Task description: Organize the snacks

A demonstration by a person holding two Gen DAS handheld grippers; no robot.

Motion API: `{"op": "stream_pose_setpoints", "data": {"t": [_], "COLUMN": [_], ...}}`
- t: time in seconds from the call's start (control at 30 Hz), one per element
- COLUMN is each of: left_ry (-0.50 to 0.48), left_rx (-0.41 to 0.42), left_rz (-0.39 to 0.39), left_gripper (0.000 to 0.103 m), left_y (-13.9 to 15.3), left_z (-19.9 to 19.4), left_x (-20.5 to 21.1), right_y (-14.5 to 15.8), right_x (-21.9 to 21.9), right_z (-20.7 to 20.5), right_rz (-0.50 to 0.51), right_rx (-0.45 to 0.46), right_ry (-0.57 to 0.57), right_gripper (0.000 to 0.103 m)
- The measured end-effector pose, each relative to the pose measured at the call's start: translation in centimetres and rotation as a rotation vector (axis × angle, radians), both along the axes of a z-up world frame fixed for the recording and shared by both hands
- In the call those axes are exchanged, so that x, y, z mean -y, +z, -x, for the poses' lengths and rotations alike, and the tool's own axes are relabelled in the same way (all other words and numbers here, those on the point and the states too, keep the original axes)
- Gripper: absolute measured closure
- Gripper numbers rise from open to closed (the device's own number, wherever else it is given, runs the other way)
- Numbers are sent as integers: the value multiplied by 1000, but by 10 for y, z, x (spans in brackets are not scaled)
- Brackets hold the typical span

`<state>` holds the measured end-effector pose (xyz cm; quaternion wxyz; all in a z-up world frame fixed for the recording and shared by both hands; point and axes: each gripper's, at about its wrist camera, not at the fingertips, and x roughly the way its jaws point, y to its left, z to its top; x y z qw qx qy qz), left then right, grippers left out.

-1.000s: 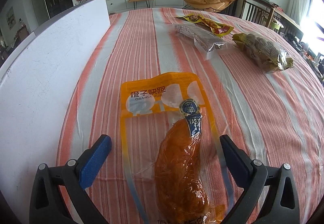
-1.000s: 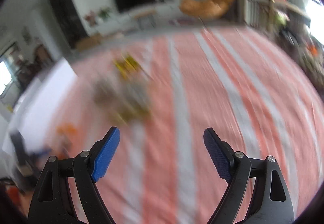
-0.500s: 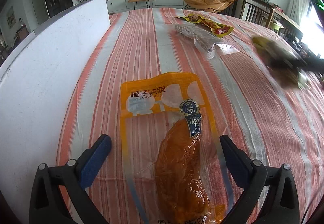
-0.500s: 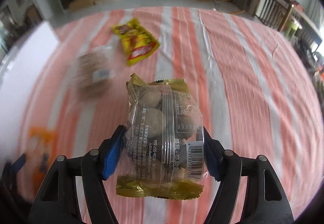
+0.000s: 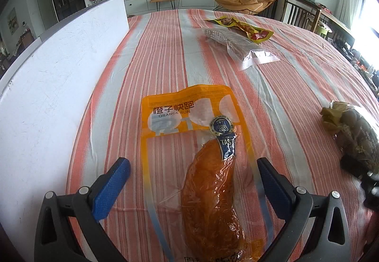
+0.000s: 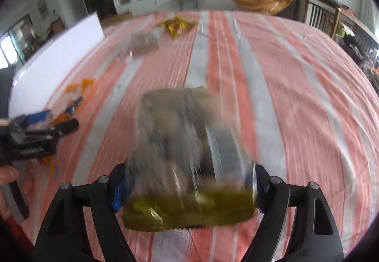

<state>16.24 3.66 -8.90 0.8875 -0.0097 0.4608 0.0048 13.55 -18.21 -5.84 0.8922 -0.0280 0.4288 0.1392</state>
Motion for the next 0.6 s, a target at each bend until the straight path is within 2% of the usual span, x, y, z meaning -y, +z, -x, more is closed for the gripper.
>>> {"op": "stream_pose_setpoints", "data": {"t": [0.07, 0.6], "left_ry": [0, 0], "left_rx": [0, 0], "left_rz": [0, 0], "left_gripper": [0, 0], "left_y": [0, 0], "left_z": [0, 0], "left_x": [0, 0], "right_y": [-1, -4], "right_x": [-13, -10], "right_z": [1, 3], "right_rz": [77, 73], "right_rx": [1, -1], "right_ry": [16, 11], "right_gripper": [16, 14]}}
